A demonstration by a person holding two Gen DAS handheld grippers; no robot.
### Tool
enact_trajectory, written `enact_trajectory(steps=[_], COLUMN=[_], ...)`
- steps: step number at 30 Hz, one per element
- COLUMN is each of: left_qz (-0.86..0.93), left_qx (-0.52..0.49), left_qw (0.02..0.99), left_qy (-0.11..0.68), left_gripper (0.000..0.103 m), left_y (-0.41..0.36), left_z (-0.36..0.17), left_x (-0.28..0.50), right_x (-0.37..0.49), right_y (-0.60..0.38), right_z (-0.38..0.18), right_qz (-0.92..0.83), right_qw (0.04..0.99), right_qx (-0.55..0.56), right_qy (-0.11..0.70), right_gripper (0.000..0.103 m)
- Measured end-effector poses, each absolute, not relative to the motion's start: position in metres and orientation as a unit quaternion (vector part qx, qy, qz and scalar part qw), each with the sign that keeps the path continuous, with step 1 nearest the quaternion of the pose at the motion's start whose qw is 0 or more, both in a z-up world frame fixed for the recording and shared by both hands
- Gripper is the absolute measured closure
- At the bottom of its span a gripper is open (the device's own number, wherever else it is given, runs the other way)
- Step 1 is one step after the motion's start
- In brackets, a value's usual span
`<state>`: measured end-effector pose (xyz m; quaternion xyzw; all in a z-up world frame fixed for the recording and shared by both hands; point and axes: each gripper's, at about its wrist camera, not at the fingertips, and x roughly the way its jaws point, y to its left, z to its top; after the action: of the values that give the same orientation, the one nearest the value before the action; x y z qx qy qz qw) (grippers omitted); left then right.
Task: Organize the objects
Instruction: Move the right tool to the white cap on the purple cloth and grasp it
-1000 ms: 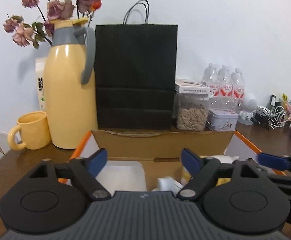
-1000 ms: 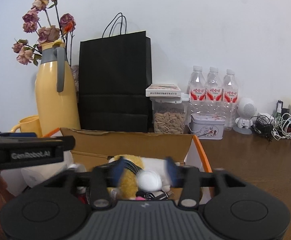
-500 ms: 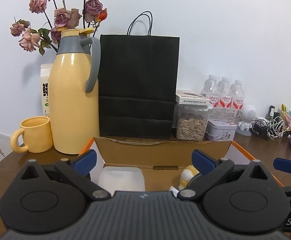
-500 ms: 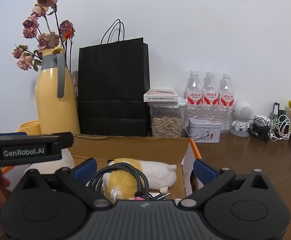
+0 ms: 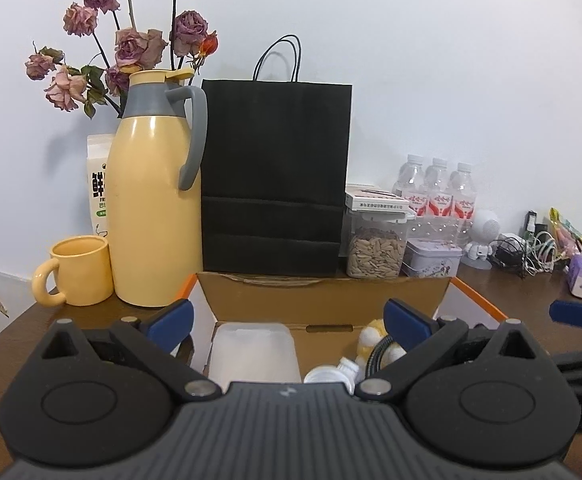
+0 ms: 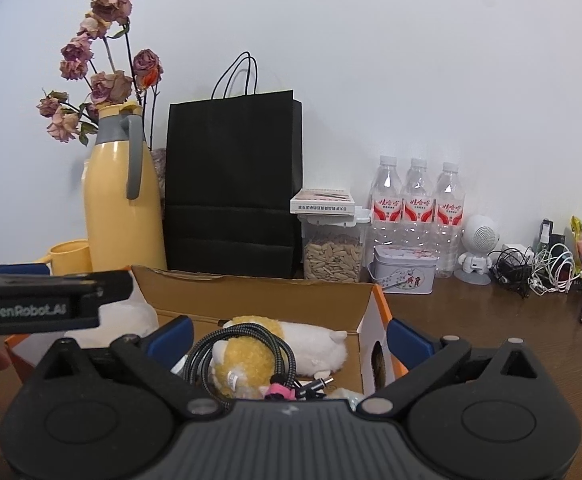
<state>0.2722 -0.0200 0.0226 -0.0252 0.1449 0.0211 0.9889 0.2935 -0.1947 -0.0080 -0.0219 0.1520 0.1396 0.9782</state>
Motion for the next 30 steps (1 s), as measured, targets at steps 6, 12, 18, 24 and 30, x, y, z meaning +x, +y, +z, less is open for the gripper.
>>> enact_trajectory(steps=[6,12,18,24,30], left_qz=[0.009,-0.008,-0.014,-0.006,0.002], left_qx=[-0.016,-0.009,-0.001,-0.01,-0.026], left_qw=[0.988,0.986,0.981,0.975,0.971], left_qy=[0.152,0.169,0.195,0.22,0.239], left_gripper=[0.0,0.0,0.0,0.0,0.0], left_y=[-0.016,-0.014,-0.008,0.002,0.015], left_z=[0.017,0.009,-0.004,-0.016,-0.025], left_x=[0.25,0.228,0.207,0.19,0.176], right_x=[0.274,0.257,0.235,0.214,0.198], right_y=[-0.2,-0.203,-0.2,-0.202,-0.203], right_z=[-0.008,-0.016,-0.03,-0.042,-0.051], right_qz=[0.145,0.156,0.171,0.18,0.185], right_qw=[0.978,0.974,0.967,0.962,0.957], right_qx=[-0.032,-0.041,-0.056,-0.056,-0.056], right_qy=[0.147,0.158,0.178,0.196,0.215], right_gripper=[0.0,0.0,0.0,0.0,0.0])
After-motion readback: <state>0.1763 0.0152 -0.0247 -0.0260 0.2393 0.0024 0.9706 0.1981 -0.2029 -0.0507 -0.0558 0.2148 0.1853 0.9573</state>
